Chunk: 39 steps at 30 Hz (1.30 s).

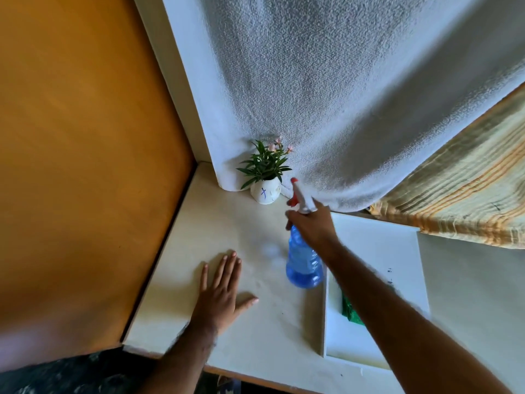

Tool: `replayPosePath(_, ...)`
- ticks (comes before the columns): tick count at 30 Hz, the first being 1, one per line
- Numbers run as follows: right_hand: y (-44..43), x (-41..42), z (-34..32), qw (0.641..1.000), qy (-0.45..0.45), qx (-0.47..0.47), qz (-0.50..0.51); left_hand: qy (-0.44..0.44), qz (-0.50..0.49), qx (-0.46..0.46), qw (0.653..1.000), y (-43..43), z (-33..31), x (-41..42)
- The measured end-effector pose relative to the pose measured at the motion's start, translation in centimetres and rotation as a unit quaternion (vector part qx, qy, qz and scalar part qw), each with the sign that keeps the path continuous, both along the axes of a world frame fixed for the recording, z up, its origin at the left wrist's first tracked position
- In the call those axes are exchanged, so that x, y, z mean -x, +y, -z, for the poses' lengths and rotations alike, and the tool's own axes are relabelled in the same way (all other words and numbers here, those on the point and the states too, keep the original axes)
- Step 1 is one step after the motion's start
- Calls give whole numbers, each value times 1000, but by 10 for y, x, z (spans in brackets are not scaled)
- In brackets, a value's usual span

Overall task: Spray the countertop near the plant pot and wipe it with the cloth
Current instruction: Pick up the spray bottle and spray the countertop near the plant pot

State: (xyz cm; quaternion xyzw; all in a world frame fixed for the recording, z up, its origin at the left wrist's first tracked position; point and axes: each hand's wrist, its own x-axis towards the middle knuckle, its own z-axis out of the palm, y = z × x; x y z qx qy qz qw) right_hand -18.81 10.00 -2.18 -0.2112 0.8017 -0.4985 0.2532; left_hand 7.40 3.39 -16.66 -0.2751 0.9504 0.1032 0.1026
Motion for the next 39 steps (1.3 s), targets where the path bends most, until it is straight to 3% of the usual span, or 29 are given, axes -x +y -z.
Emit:
replayPosePath(4, -20, -14, 23, 997, -31, -64, -15, 14, -4, 8, 1000, -2, 1, 0)
replayPosePath(13, -47, -10, 29, 977, 14, -207, -43, 29, -9, 25, 999, -2, 2, -1)
replayPosePath(39, -52, -17, 27, 965, 40, -259, -33, 48, -11, 52, 997, -3, -2, -1)
